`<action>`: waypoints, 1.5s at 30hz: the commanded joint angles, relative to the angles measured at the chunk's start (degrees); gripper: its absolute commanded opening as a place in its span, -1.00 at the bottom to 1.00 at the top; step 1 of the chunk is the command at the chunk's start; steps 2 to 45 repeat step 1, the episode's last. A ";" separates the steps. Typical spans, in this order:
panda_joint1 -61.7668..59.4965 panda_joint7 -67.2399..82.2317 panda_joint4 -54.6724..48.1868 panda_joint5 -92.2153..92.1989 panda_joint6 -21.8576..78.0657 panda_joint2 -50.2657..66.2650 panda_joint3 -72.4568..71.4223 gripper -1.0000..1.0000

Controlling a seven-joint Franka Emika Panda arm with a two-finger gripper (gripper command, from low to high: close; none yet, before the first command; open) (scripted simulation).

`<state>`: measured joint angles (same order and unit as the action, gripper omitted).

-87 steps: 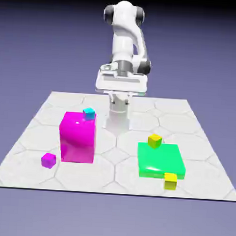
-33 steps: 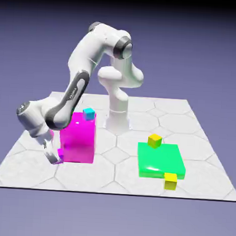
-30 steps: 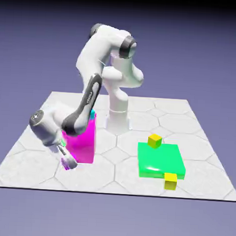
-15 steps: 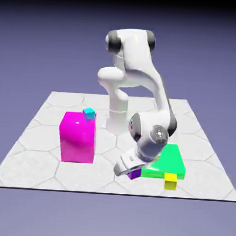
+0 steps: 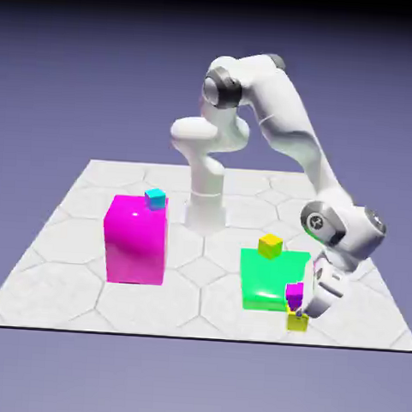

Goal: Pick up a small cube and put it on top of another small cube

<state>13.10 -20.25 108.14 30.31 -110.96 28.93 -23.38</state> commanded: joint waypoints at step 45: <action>0.00 0.01 -0.01 -0.01 0.03 -0.02 -0.01 1.00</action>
